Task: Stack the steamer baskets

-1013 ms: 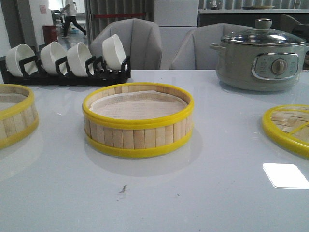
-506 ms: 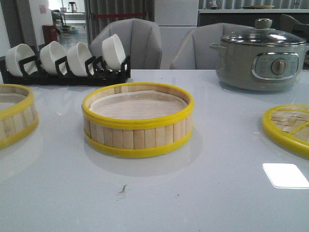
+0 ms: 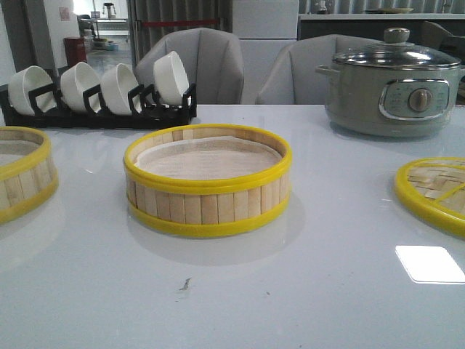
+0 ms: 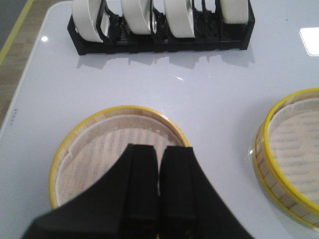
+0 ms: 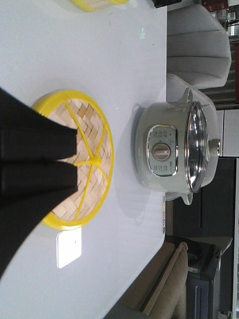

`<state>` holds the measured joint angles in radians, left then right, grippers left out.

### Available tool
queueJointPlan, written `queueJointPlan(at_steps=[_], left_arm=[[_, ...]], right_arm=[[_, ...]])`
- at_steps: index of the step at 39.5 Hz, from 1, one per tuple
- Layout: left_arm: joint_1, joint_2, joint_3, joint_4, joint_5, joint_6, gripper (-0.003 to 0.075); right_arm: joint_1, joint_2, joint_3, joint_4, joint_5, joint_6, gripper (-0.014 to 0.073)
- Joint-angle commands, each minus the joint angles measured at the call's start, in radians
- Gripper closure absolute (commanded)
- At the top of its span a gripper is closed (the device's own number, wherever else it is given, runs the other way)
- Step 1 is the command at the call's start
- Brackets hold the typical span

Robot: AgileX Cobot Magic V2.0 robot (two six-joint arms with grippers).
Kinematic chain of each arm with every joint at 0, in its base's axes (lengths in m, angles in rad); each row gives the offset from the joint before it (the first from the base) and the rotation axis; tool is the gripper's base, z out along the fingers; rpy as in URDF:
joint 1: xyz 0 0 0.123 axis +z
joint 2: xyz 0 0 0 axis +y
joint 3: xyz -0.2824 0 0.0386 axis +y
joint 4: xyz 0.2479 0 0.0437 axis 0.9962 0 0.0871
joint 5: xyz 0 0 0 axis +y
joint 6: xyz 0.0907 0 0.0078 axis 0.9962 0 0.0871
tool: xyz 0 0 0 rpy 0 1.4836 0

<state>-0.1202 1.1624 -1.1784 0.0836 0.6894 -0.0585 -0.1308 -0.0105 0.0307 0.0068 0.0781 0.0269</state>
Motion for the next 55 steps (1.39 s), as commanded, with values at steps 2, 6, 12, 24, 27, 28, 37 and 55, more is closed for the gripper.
queueJointPlan(at_steps=[2,6,12,24,27,28,37,55], left_arm=[[-0.005,-0.018,-0.038,0.021,-0.098,-0.012,0.0636],[-0.005,-0.018,-0.038,0.025,-0.091,-0.012,0.0636],[-0.005,-0.018,-0.038,0.025,-0.084,-0.012,0.0636],[-0.005,-0.018,-0.038,0.024,-0.078,-0.012,0.0636],[-0.005,-0.018,-0.038,0.024,-0.078,-0.012,0.0636],[-0.005,-0.018,-0.038,0.024,-0.078,-0.012,0.0636],[-0.005,-0.018,-0.038,0.020,-0.078,-0.012,0.0636],[-0.005,-0.018,-0.038,0.006,-0.070,-0.012,0.0636]], right_arm=[[0.002,-0.021,-0.015,-0.007,-0.085,-0.001,0.0573],[0.002,-0.021,-0.015,-0.007,-0.085,-0.001,0.0573],[0.002,-0.021,-0.015,-0.007,-0.085,-0.001,0.0573],[0.002,-0.021,-0.015,-0.007,-0.085,-0.001,0.0573],[0.002,-0.021,-0.015,-0.007,-0.085,-0.001,0.0573],[0.002,-0.021,-0.015,-0.007,-0.085,-0.001,0.0573],[0.000,-0.021,-0.017,-0.007,-0.182,-0.008,0.0573],[0.001,0.158,-0.305,0.081,0.064,0.068,0.0573]])
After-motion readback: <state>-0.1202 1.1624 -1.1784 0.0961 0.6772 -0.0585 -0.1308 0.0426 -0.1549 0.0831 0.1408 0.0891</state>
